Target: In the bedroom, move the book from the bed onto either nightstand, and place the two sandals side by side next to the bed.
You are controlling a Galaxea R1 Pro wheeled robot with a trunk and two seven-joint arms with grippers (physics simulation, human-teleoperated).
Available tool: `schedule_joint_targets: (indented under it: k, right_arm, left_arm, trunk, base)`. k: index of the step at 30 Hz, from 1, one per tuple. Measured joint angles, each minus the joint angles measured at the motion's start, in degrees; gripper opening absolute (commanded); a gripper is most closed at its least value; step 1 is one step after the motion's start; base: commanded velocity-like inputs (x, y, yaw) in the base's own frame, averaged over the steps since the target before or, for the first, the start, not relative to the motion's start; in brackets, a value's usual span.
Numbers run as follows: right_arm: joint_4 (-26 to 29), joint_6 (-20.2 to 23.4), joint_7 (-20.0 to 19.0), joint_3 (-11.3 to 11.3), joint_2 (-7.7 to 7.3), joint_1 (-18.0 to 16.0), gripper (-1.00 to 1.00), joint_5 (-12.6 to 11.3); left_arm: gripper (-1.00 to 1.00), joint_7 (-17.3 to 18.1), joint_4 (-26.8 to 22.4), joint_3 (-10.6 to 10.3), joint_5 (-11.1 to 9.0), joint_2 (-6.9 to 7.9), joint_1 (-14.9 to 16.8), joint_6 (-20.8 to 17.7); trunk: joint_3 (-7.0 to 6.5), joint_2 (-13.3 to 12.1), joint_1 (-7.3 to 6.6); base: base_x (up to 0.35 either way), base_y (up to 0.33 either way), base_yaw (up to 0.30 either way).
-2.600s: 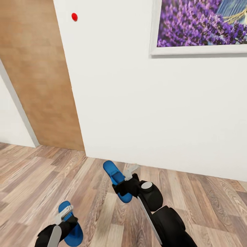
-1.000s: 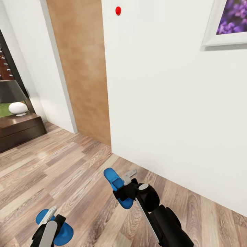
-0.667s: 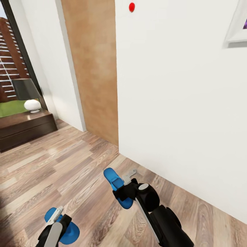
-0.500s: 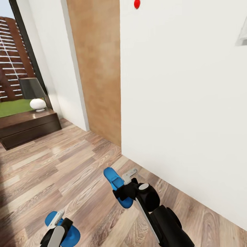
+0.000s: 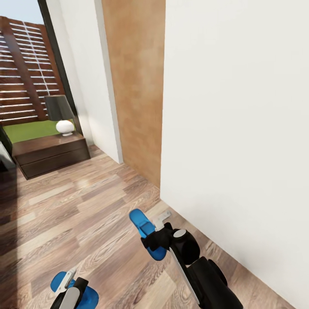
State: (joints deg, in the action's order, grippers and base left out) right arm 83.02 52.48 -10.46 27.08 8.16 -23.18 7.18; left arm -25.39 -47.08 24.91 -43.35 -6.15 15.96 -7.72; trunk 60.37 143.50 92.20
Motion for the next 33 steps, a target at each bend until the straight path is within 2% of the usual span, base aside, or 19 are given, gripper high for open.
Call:
schedule_joint_targets:
  k: [6, 8, 10, 14, 15, 16, 25, 33]
  right_arm:
    - [-0.5, 0.1, 0.0, -0.1, 0.16, 0.0, -1.00, 0.1]
    - [-0.7, 0.1, 0.0, 0.0, 0.09, -0.1, -1.00, 0.1]
    - [-0.7, 0.1, -0.1, 0.1, 0.05, -0.1, -1.00, 0.0]
    - [-0.7, 0.1, -0.1, 0.3, 0.11, -0.1, -1.00, 0.1]
    - [-0.8, 0.1, -0.1, 0.3, 0.17, -0.1, -1.00, 0.1]
    - [-1.4, 0.1, -0.2, 0.0, 0.22, -0.2, -1.00, 0.2]
    - [-1.9, 0.0, -0.2, 0.2, 0.16, -0.2, -1.00, 0.1]
    - [-1.9, 0.0, -0.2, 0.4, 0.10, -0.2, -1.00, 0.1]
  left_arm:
    - [-1.00, 0.1, 0.7, 0.1, -0.4, -0.02, 0.0, 2.1]
    - [-1.00, 0.3, 1.0, 0.1, -2.5, 0.10, 0.0, 2.8]
    - [-1.00, 0.3, 1.0, 0.1, -3.8, 0.16, 0.0, 2.9]
    - [-1.00, 0.1, 1.0, 0.1, -4.8, 0.14, 0.0, 3.0]
    - [-1.00, -0.4, 0.7, 0.1, -5.0, 0.08, 0.0, 3.1]
    - [-1.00, -3.6, 0.3, 0.0, -5.4, 0.02, 0.0, 3.3]
    - [-1.00, -4.0, 0.1, -0.5, -5.6, -0.01, 0.0, 3.2]
    - [-1.00, -3.4, 0.1, -0.6, -5.6, -0.10, 0.0, 3.3]
  trunk:
    - [0.23, 0.0, 0.01]
    - [0.30, 0.0, 0.02]
    - [0.38, 0.0, 0.02]
    - [0.53, 0.0, 0.03]
    - [0.57, 0.0, 0.03]
    - [0.61, 0.0, 0.03]
    - [0.95, 0.0, 0.02]
    - [1.24, 0.0, 0.01]
  base:
    - [0.175, -0.173, 0.270]
    - [0.031, -0.030, 0.270]
    - [0.016, -0.016, 0.270]
    - [0.008, -0.008, 0.270]
    - [0.001, -0.001, 0.270]
    - [0.001, -0.001, 0.270]
    - [0.008, -0.010, 0.270]
    - [0.151, -0.205, 0.271]
